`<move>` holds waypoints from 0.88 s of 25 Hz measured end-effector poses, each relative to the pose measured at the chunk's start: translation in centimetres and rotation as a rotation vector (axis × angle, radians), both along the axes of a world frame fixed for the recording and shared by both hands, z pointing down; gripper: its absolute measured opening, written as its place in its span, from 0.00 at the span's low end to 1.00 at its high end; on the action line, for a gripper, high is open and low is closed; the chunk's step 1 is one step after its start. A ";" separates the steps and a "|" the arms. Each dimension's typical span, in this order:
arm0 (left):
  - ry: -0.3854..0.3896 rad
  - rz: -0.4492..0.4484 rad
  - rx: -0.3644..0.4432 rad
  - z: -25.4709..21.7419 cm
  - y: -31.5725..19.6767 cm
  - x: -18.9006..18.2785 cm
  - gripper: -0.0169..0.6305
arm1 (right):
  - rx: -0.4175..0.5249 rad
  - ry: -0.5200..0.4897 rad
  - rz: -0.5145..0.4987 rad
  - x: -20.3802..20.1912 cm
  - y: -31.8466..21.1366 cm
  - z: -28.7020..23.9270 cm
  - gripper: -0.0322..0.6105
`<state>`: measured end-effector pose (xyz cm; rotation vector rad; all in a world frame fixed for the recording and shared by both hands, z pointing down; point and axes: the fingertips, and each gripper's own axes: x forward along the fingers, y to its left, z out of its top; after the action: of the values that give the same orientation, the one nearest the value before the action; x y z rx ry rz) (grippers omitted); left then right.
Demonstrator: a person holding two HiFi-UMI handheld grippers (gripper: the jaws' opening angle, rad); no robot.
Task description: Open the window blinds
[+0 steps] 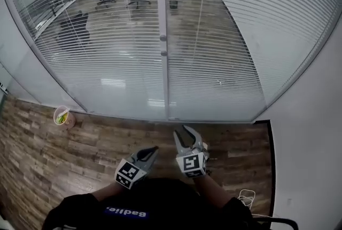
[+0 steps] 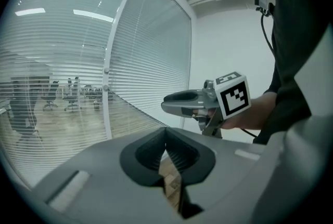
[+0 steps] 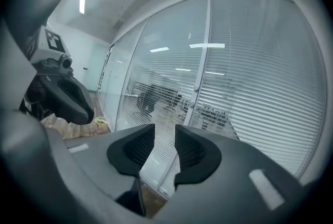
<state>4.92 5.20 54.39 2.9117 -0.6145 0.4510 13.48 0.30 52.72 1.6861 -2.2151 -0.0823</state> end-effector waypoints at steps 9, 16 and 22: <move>0.029 0.165 0.053 -0.7 1.3 -1.1 0.03 | -0.051 -0.119 0.021 -3.6 3.2 0.1 0.23; 0.061 0.173 0.049 -0.5 0.3 -2.5 0.03 | -0.071 -0.194 -0.058 -6.9 4.4 1.2 0.21; 0.050 0.189 0.053 -0.2 0.4 -3.2 0.03 | -0.106 -0.276 -0.078 -8.0 4.7 2.3 0.15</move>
<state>1.72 5.62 54.20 3.0352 -0.3518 0.3866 5.52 5.04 55.01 1.6363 -2.4349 0.2596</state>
